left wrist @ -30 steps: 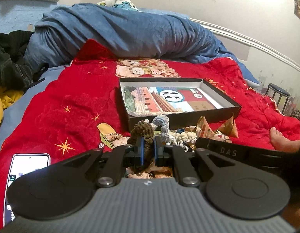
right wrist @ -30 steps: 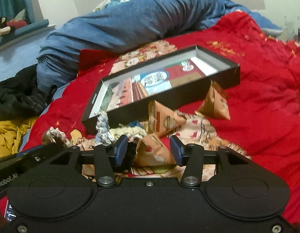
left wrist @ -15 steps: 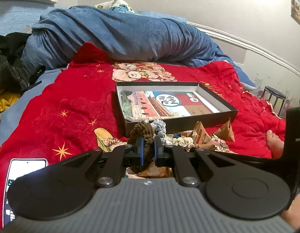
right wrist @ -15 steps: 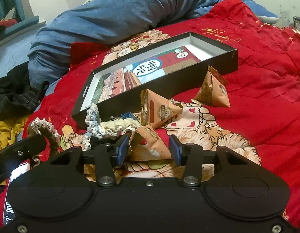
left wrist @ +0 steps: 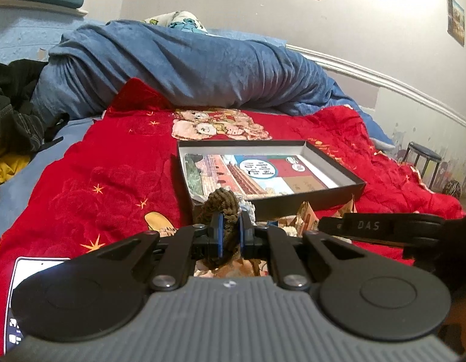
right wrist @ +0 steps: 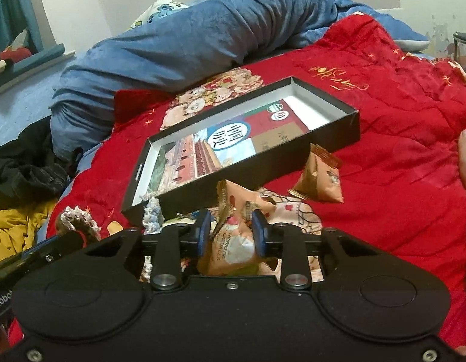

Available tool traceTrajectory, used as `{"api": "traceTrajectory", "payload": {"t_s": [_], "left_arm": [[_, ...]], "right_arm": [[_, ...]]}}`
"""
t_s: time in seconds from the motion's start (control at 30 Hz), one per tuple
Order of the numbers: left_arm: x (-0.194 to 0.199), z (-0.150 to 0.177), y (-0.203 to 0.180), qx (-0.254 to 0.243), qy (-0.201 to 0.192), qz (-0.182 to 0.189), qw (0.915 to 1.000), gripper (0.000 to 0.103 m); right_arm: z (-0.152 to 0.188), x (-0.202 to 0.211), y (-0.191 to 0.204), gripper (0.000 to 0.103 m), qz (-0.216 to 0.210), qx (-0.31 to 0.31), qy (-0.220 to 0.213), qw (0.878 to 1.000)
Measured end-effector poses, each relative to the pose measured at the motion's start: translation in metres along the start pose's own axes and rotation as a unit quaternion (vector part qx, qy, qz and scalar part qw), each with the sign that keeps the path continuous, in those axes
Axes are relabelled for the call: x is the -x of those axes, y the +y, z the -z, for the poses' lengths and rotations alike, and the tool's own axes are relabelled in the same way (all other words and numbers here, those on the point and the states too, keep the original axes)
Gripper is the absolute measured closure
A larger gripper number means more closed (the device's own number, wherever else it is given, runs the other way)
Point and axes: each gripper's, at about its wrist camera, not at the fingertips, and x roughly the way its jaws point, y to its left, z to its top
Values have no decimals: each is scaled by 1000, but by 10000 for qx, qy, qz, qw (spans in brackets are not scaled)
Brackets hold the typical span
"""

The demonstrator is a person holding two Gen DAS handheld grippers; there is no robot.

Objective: Organize objects

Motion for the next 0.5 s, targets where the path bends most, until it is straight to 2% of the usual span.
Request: {"api": "traceTrajectory", "payload": {"t_s": [0.17, 0.33, 0.43, 0.5], "left_arm": [[-3, 9, -12, -234, 190, -41, 9995, 90], [-2, 12, -15, -281, 163, -10, 9995, 90], [-3, 12, -13, -209, 209, -56, 9995, 90], [-3, 12, -12, -166, 246, -93, 9995, 90]], "right_arm": [[3, 2, -10, 80, -47, -9, 50, 10000], [-4, 7, -12, 78, -48, -15, -39, 10000], [0, 4, -11, 76, 178, 159, 21, 9997], [6, 3, -14, 66, 299, 64, 70, 9995]]}}
